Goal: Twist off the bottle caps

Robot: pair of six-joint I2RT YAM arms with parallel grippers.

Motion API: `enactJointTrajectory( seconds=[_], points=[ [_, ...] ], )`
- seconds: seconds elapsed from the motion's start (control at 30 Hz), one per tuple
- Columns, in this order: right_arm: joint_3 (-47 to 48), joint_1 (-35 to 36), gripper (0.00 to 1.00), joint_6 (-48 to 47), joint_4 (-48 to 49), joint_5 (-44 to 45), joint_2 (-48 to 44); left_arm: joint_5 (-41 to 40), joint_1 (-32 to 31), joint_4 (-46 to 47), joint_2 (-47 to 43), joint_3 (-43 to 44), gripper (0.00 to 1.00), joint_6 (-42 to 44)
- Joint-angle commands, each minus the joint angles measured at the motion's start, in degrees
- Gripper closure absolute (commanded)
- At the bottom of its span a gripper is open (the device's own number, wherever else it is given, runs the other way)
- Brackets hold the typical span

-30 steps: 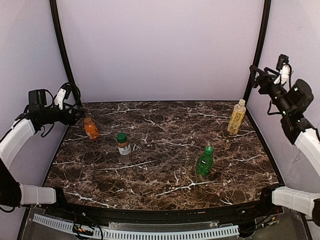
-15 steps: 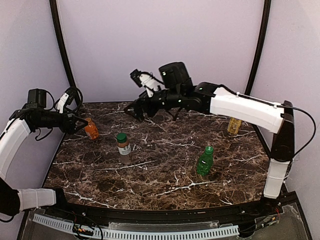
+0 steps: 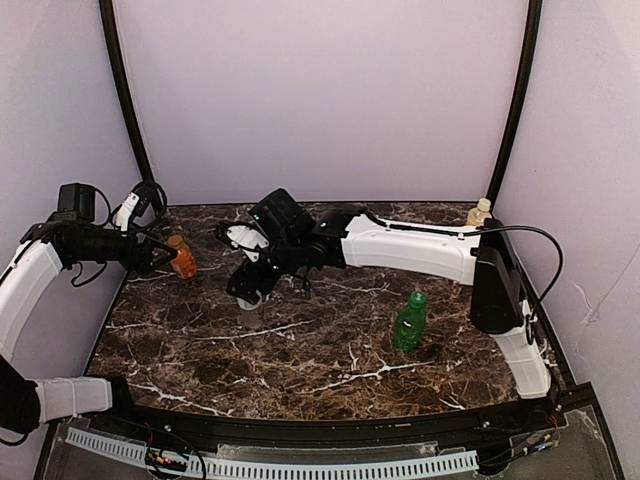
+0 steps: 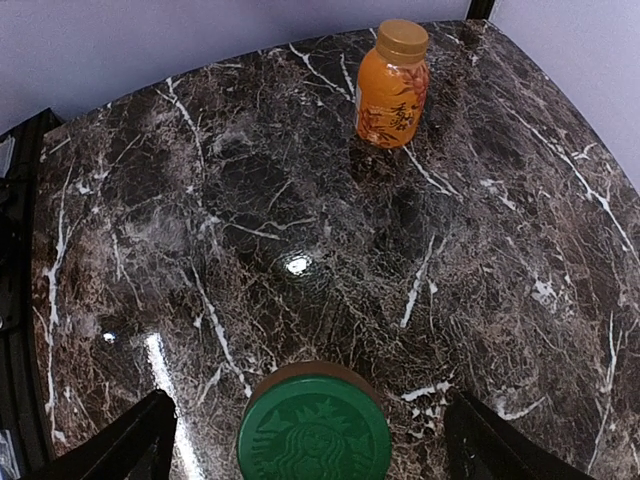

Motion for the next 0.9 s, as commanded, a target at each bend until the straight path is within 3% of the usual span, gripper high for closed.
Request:
enactJointTrajectory(
  seconds=[0.0, 0.17, 0.33, 0.5, 0.63, 0.87],
  points=[
    [0.4, -0.2, 0.13, 0.0, 2.0, 2.0, -0.9, 1.8, -0.4, -2.1, -0.9, -1.0, 0.11, -0.7],
    [-0.7, -0.2, 0.33, -0.2, 3.0, -0.8, -0.7, 2.3, -0.4, -1.9, -0.6, -0.8, 0.12, -0.9],
    [-0.8, -0.2, 0.41, -0.5, 2.9, -1.0, -0.5, 2.5, -0.4, -2.2, -0.4, -0.5, 0.13, -0.4],
    [-0.5, -0.2, 0.65, -0.7, 2.3, -1.6, -0.6, 2.9, -0.4, -2.5, -0.6, -0.6, 0.14, -0.3],
    [-0.2, -0.8, 0.99, 0.4, 1.9, -3.0, -2.1, 2.1, -0.5, -3.7, -0.6, -0.1, 0.15, 0.3],
    [0.2, -4.8, 1.0, 12.0, 5.1, -11.0, -8.9, -2.3, -3.0, -11.5, -1.5, 4.7, 0.15, 7.6]
  ],
)
